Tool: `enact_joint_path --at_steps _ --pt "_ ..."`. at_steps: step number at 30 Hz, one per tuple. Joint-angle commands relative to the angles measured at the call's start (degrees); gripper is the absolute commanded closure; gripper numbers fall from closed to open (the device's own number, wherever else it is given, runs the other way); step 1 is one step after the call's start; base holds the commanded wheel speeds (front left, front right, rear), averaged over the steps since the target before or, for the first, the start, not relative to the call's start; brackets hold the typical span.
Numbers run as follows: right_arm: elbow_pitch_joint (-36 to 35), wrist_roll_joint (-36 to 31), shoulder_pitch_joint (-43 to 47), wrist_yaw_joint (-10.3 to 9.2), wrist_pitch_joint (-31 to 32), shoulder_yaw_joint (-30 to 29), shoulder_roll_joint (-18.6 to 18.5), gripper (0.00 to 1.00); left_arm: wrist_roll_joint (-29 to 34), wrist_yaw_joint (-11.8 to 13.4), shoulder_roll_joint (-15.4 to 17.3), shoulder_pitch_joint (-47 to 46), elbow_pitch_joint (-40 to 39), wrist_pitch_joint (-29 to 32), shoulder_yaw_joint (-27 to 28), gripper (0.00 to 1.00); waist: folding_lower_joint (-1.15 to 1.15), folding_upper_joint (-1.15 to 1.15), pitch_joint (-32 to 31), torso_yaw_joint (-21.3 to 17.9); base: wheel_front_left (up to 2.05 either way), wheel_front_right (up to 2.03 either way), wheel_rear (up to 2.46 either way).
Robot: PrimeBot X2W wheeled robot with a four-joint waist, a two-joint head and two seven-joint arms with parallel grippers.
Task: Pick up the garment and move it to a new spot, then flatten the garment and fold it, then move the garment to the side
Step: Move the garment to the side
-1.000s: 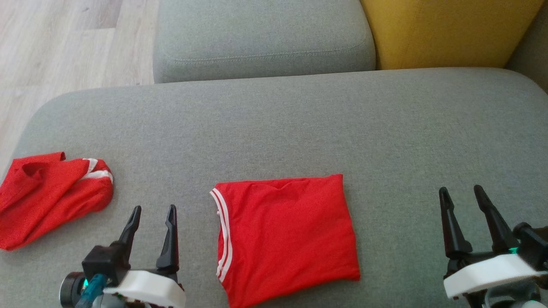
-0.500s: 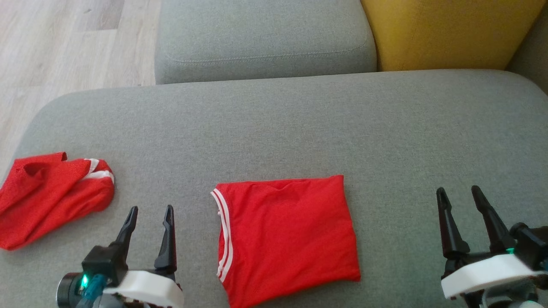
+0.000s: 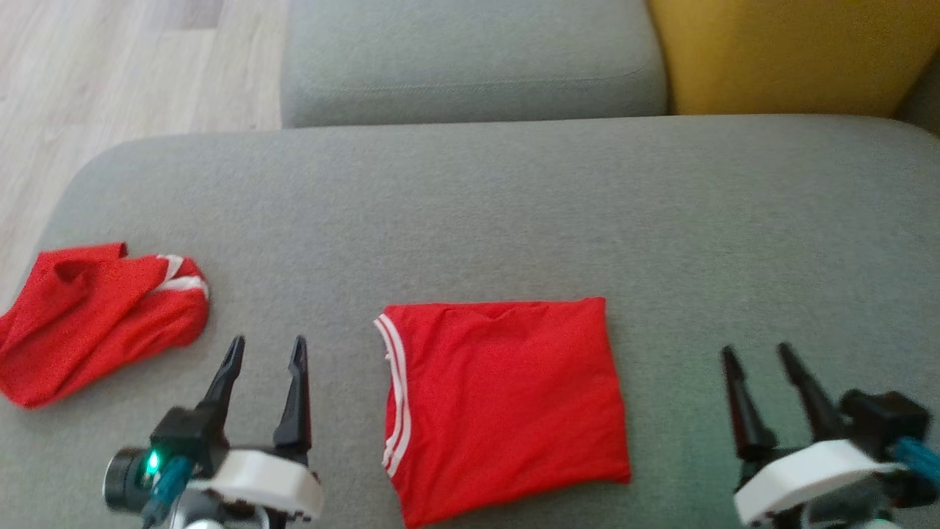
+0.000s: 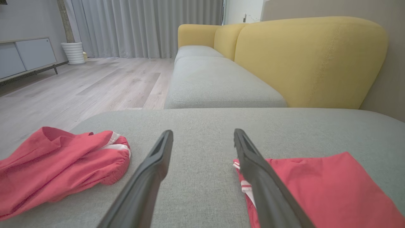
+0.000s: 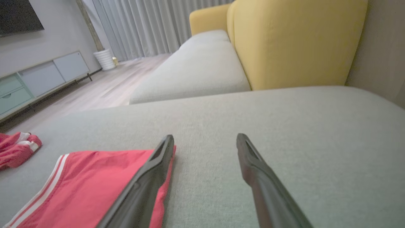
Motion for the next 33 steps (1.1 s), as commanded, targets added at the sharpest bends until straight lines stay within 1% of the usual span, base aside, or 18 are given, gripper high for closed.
enact_joint_path --at_steps 1,4,10,14,17,18,19,21,25,30,33 --pt "-0.9 0.7 -3.7 0.43 0.2 2.0 -1.0 0.00 0.6 -0.2 0.9 -4.3 -2.1 -0.5 2.0 0.00 0.00 0.00 0.9 1.2 0.00 0.00 0.00" --pt "3.7 0.5 -5.8 0.43 1.9 3.5 -1.6 0.00 0.9 -0.7 0.2 -6.1 -2.2 -0.8 1.4 0.00 0.00 0.00 2.8 3.5 0.00 0.00 0.00" --pt "12.1 0.5 -10.0 0.43 4.4 5.5 -0.9 0.00 1.5 -2.1 -1.5 -10.1 -1.2 -1.7 0.5 0.00 0.00 0.00 6.9 7.8 0.00 0.00 0.00" --pt "16.6 0.6 -12.2 0.43 5.7 7.0 -0.6 0.00 2.0 -3.0 -2.8 -12.1 -0.3 -2.1 0.1 0.00 0.00 0.00 8.9 9.5 0.00 0.00 0.00" --pt "19.1 0.8 -12.9 0.43 7.6 7.8 -0.5 0.00 2.4 -3.3 -3.5 -12.8 0.3 -2.2 0.3 0.00 0.00 0.00 9.7 9.9 0.00 0.00 0.00" --pt "20.0 0.9 -13.0 0.43 8.7 7.9 -0.5 0.61 2.4 -3.4 -3.7 -12.9 0.5 -2.2 0.4 0.00 0.00 0.00 9.8 9.9 0.00 0.00 0.00" --pt "20.5 1.0 -13.1 0.43 9.8 8.1 -0.5 1.00 2.5 -3.4 -3.9 -12.9 0.7 -2.2 0.6 0.00 0.00 0.00 9.9 9.7 0.00 0.00 0.00" --pt "20.6 1.2 -13.3 0.43 10.9 8.4 -0.3 1.00 2.7 -3.5 -4.2 -12.8 0.6 -2.3 1.1 0.00 0.00 0.00 10.1 9.2 0.00 0.00 0.00" --pt "19.4 0.4 -14.0 0.43 10.6 9.3 -0.5 1.00 3.1 -3.8 -4.7 -12.7 0.5 -2.3 1.9 0.00 0.00 0.00 10.4 7.9 0.00 0.00 0.00" --pt "17.6 -0.6 -15.6 0.43 8.7 10.7 -1.5 1.00 3.8 -4.3 -5.2 -12.3 0.1 -2.3 3.2 0.00 0.00 0.00 10.4 4.5 0.00 0.00 0.00" --pt "16.7 -1.0 -16.6 0.43 7.7 11.4 -2.4 1.00 4.3 -4.5 -5.3 -12.1 -0.4 -2.3 3.8 0.00 0.00 0.00 10.5 1.7 0.00 0.00 0.00"
